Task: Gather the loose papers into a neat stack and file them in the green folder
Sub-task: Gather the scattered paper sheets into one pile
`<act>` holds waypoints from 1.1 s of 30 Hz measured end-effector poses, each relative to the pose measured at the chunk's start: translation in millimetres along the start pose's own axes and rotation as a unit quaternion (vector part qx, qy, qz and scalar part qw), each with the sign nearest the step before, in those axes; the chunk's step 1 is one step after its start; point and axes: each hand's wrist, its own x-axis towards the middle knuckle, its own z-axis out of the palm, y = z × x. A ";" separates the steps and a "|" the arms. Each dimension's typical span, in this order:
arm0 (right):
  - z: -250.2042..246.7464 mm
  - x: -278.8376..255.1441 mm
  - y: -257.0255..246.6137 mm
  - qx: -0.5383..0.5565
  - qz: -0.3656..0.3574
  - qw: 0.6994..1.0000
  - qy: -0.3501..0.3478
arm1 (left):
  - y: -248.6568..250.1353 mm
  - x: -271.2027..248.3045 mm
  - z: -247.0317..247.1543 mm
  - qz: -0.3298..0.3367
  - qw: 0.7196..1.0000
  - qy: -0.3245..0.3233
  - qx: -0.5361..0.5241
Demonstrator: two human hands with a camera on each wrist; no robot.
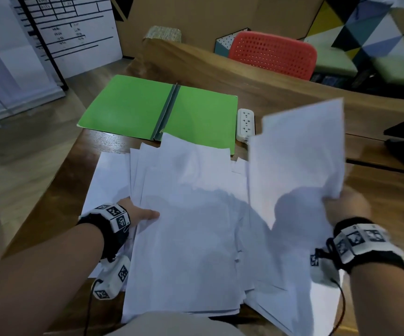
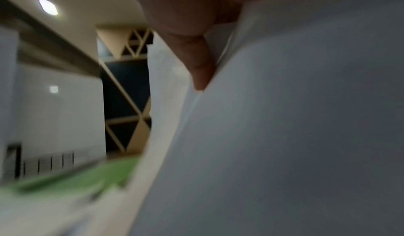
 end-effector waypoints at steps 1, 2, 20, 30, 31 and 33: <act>-12.7 0.5 -5.2 0.044 -0.017 0.997 0.055 | 2.0 -3.7 -1.0 -0.002 1.000 -0.001 0.001; -24.1 -1.0 -10.6 0.106 -0.028 0.989 0.103 | 4.1 -7.5 -1.4 0.002 1.000 0.000 -0.002; 98.2 -56.9 -23.0 0.009 -0.041 0.983 -0.179 | -0.4 1.8 2.3 0.020 1.000 0.006 -0.014; 64.4 -18.8 29.5 0.054 0.181 0.968 -0.165 | -1.8 6.5 2.9 0.017 1.000 0.004 -0.010; 57.8 -16.4 33.4 0.058 0.180 0.970 -0.151 | -1.6 5.9 2.7 0.019 1.000 0.002 -0.013; 42.2 -10.9 44.9 0.045 0.188 0.975 -0.111 | 0.2 2.5 1.9 0.021 1.000 0.007 -0.014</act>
